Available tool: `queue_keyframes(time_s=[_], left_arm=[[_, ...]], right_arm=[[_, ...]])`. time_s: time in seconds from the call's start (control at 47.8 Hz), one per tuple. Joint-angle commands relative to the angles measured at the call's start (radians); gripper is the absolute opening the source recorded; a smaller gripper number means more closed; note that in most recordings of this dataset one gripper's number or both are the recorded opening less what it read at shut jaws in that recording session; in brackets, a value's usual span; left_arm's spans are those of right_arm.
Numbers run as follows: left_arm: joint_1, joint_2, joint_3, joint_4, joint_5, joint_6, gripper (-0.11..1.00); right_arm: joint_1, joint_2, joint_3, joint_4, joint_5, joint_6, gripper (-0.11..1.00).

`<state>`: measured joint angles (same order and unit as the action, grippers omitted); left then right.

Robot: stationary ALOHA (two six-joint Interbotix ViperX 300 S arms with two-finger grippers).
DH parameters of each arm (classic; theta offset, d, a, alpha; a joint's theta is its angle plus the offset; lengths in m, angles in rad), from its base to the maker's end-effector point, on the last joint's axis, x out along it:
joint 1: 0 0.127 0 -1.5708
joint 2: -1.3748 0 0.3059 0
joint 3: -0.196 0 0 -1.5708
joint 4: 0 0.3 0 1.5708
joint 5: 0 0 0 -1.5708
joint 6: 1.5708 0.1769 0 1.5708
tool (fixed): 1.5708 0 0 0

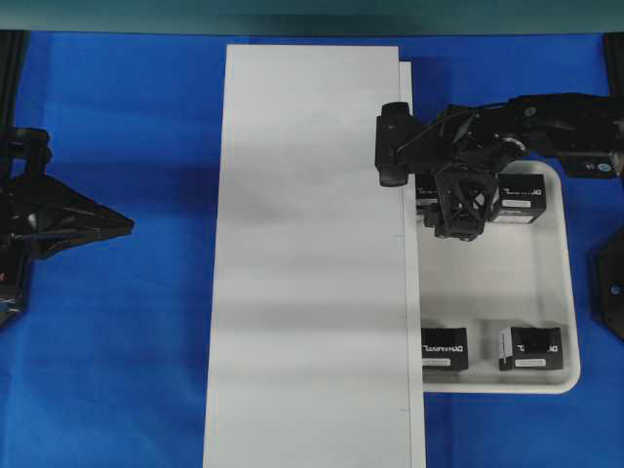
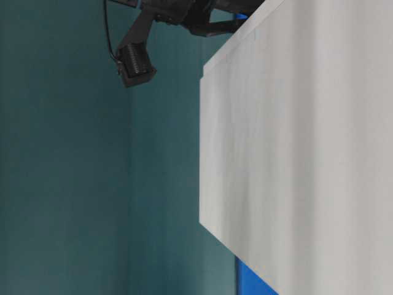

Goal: Place the box from the white plastic tray onto the white base.
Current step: 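Lower the open right gripper around the upper-left black box, then close the right gripper on the box and lift it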

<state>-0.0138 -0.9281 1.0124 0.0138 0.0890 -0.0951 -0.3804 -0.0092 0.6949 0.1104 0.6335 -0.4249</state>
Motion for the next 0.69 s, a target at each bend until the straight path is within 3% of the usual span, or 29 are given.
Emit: queue_keyframes(time_s=[0.0,0.188,0.356,0.669], left_arm=[[0.0,0.006,-0.034,0.002,-0.003,-0.002,-0.07],[0.0,0.006,-0.034,0.002,-0.003,-0.002,-0.07],[0.0,0.005,-0.037,0.002,-0.003,-0.002,-0.07],[0.002,0.006,-0.037,0.002,-0.003,-0.002,-0.07]], right_arm=[[0.003,0.011,-0.002,0.003,-0.006,0.003,0.99],[0.006,0.009,0.012,0.023,0.003,0.005,0.9],[0.008,0.005,0.02,0.037,0.009,0.005,0.58],[0.006,-0.011,0.017,0.037,0.072,0.012,0.58]])
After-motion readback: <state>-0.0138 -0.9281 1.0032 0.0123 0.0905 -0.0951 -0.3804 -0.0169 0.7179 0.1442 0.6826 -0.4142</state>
